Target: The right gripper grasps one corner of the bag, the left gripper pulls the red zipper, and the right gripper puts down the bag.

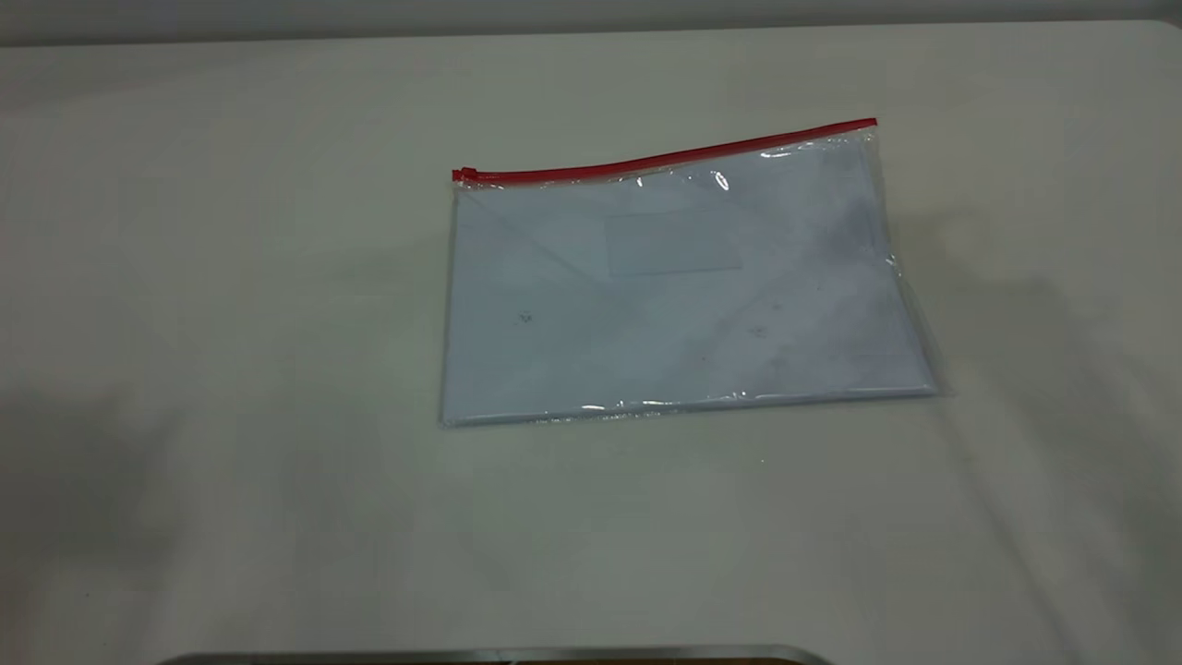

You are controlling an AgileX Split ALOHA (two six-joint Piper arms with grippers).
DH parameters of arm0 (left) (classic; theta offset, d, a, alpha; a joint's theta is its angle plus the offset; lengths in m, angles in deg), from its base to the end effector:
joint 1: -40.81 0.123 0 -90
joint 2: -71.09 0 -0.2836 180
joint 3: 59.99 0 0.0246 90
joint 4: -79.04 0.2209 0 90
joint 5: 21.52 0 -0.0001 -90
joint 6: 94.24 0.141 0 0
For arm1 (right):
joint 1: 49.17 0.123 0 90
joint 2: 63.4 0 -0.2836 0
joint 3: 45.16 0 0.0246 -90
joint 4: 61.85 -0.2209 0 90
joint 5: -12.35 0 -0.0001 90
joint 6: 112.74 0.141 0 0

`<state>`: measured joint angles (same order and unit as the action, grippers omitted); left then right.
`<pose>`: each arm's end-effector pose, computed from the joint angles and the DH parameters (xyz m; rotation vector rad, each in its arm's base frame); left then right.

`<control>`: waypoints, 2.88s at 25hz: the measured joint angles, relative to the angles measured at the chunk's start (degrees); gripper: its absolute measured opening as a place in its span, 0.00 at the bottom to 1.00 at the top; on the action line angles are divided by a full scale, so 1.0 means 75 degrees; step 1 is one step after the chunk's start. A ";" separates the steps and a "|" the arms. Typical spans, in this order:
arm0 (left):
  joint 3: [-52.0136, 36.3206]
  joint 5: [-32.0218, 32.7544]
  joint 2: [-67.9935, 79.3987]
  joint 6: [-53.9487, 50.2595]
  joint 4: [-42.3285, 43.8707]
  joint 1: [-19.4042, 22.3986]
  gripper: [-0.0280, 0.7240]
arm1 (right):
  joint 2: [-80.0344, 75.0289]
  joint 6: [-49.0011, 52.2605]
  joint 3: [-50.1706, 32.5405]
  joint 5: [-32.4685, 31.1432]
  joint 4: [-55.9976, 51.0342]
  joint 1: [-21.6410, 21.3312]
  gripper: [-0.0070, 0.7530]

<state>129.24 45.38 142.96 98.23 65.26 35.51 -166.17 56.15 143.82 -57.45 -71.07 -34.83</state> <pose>0.1999 -0.0496 0.4294 0.3571 2.2123 -0.2325 0.3092 0.1009 0.2760 -0.5808 2.7910 0.2386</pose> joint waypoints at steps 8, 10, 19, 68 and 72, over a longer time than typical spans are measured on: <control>-0.4189 0.0000 -0.2375 -0.0799 0.0671 0.0000 0.62 | 0.2872 0.0296 -0.2503 -0.0076 -0.0100 0.0863 0.53; -0.5144 0.0000 -0.2915 -0.0814 0.0732 0.0000 0.62 | 0.3538 0.0331 -0.3374 -0.0086 -0.0100 0.0929 0.53; -0.7435 0.0000 -0.5556 -0.0934 0.1196 0.0000 0.62 | 0.6966 0.0529 -0.6721 0.0144 0.0466 0.0928 0.53; -0.7509 0.0000 -0.8697 -0.1021 0.1199 0.0832 0.62 | 1.2780 0.0648 -0.7819 0.0684 0.0481 -0.1546 0.53; -0.7509 0.0000 -0.8697 -0.1014 0.1199 0.0832 0.62 | 1.2780 0.0648 -0.7819 0.0684 0.0481 -0.1546 0.53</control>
<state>72.92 45.38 77.73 90.62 74.25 41.75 -70.31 61.02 85.18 -52.32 -67.46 -46.43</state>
